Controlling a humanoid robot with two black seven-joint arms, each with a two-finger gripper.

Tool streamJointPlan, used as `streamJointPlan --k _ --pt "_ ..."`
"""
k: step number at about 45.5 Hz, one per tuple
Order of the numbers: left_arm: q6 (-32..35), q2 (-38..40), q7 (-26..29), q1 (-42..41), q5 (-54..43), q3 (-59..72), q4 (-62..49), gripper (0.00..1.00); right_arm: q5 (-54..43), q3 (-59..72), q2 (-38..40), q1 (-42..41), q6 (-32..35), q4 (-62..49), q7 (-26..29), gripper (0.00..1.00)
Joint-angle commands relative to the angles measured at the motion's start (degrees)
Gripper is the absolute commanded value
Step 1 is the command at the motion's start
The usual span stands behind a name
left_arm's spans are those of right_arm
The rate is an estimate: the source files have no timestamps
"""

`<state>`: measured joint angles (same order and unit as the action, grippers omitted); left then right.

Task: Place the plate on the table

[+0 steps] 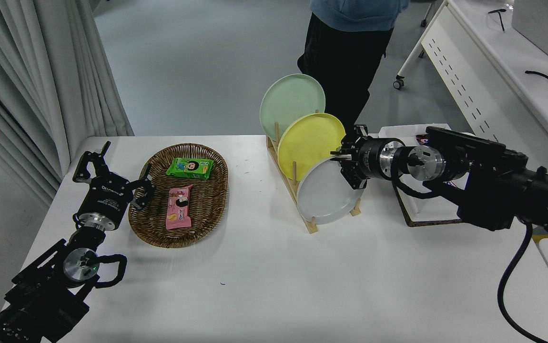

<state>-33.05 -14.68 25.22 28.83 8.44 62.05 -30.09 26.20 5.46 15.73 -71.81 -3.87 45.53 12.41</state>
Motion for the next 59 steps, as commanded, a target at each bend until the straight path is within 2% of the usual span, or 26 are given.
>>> streamJointPlan --k 1,18,35,46,59 --pt "0.0 0.0 0.0 0.0 0.0 0.0 -0.1 1.0 -0.1 -0.7 0.1 -0.2 0.1 0.1 0.7 0.0" --pt "0.0 0.0 0.0 0.0 0.0 0.0 0.0 1.0 -0.2 -2.5 1.9 -1.1 0.4 0.7 2.3 0.0" --pt "0.0 0.0 0.0 0.0 0.0 0.0 0.0 1.0 1.0 -6.9 6.0 -9.7 0.2 5.8 3.4 0.0" --pt "0.0 0.0 0.0 0.0 0.0 0.0 -0.1 1.0 7.2 -7.0 7.6 -15.1 -0.1 12.6 3.8 0.0" --pt "0.0 0.0 0.0 0.0 0.0 0.0 0.0 1.0 13.2 -7.7 11.3 -19.7 -3.8 17.7 4.2 0.0"
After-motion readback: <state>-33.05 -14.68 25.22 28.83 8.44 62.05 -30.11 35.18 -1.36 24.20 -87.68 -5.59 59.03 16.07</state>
